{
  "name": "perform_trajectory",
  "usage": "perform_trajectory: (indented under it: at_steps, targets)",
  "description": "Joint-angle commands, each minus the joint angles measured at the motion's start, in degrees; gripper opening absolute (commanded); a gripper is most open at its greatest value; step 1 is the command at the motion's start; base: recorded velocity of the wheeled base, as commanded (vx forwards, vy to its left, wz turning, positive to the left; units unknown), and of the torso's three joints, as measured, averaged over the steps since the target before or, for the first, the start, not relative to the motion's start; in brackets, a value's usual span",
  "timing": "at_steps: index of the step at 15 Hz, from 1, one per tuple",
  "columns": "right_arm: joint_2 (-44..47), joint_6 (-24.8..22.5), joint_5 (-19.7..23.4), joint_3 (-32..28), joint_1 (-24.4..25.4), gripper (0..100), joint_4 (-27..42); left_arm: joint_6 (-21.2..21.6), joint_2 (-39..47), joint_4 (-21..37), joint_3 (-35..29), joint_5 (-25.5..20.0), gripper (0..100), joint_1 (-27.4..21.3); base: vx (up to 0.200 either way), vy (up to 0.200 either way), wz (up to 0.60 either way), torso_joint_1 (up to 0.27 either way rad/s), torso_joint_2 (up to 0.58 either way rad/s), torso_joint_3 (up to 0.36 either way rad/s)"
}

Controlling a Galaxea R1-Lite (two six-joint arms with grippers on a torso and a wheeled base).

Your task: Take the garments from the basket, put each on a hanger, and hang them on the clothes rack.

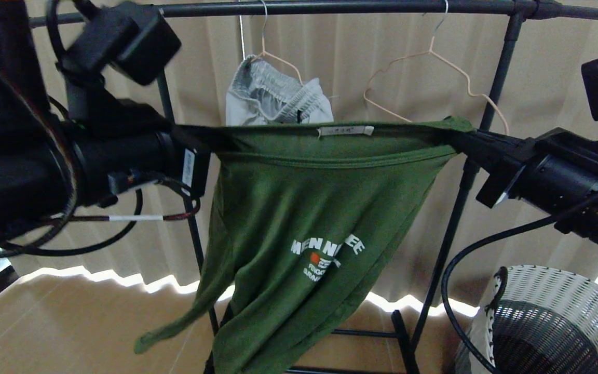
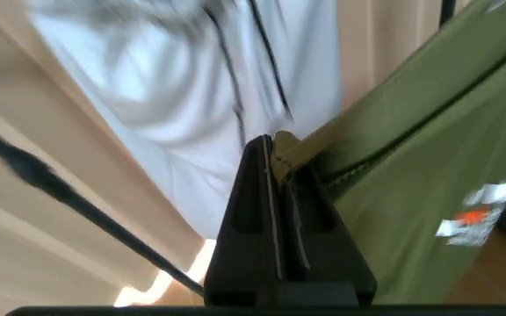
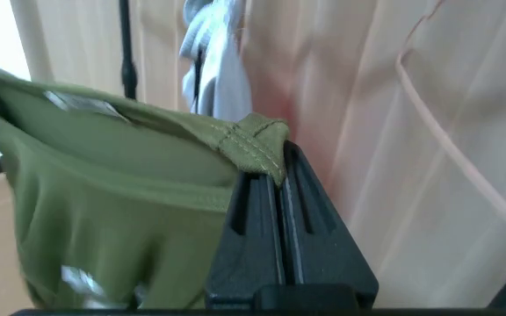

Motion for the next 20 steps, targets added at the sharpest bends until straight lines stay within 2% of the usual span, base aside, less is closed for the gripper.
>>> perform_trajectory:
  at_steps: [1, 4, 5, 6, 7, 10, 12, 13, 16, 19, 20]
  targets:
    - [1.1, 0.0, -0.1, -1.3, -0.3, 0, 0.0, -0.2, 0.3, 3.8, -7.4, 0.3, 0, 0.0, 0.000, 0.000, 0.00, 0.000, 0.00, 0.000]
    - [2.4, 0.0, -0.1, -5.5, -1.0, 0, 0.2, -0.4, 1.9, 5.7, -14.8, 0.3, 0, 0.1, 0.000, 0.000, 0.00, 0.000, 0.00, 0.000]
    - [2.8, 0.0, -0.1, -7.3, -1.6, 0, 0.2, -0.4, 1.9, 7.9, -16.6, 0.3, 0, 0.0, 0.000, 0.000, 0.00, 0.000, 0.00, 0.000]
    - [3.6, 0.0, -0.1, -8.9, -2.4, 0, 0.2, -0.4, 1.5, 11.6, -16.4, 0.3, 0, -0.1, 0.000, 0.000, 0.00, 0.000, 0.00, 0.000]
    - [3.7, 0.0, 0.0, -9.3, -2.6, 0, 0.2, -0.4, 1.3, 12.7, -15.7, 0.3, 0, -0.3, 0.000, 0.000, 0.00, 0.000, 0.00, 0.000]
    - [3.5, 0.0, -0.1, -9.0, -3.1, 0, -0.1, -1.1, 0.6, 12.8, -11.4, 0.3, 0, -1.6, 0.000, 0.000, 0.00, 0.000, 0.00, 0.000]
    - [3.3, -0.1, -0.1, -8.7, -3.9, 0, 0.2, -3.4, 0.6, 12.7, -9.6, 0.3, 0, -3.4, 0.000, 0.000, 0.00, 0.000, 0.00, 0.000]
    - [2.2, -0.2, -0.1, -7.4, -4.5, 0, 0.3, -5.2, 1.1, 12.6, -8.9, 0.3, 0, -4.5, 0.000, 0.000, 0.00, 0.000, 0.00, 0.000]
    - [-1.6, -1.1, -0.1, -2.8, -4.5, 0, 0.5, -7.0, 3.4, 11.7, -8.9, 0.4, 0, -4.3, 0.000, 0.000, 0.00, 0.000, 0.00, 0.000]
    - [-5.3, -1.7, -0.1, -0.5, -4.5, 0, 2.1, -8.8, 7.5, 7.7, -9.1, 4.3, 0, -4.3, 0.000, 0.000, 0.00, 0.000, 0.00, 0.000]
    - [-8.6, -1.7, 0.0, 0.1, -4.5, 0, 7.5, -8.8, 9.8, 5.7, -9.1, 6.5, 0, -4.5, 0.000, 0.000, 0.00, 0.000, 0.00, 0.000]
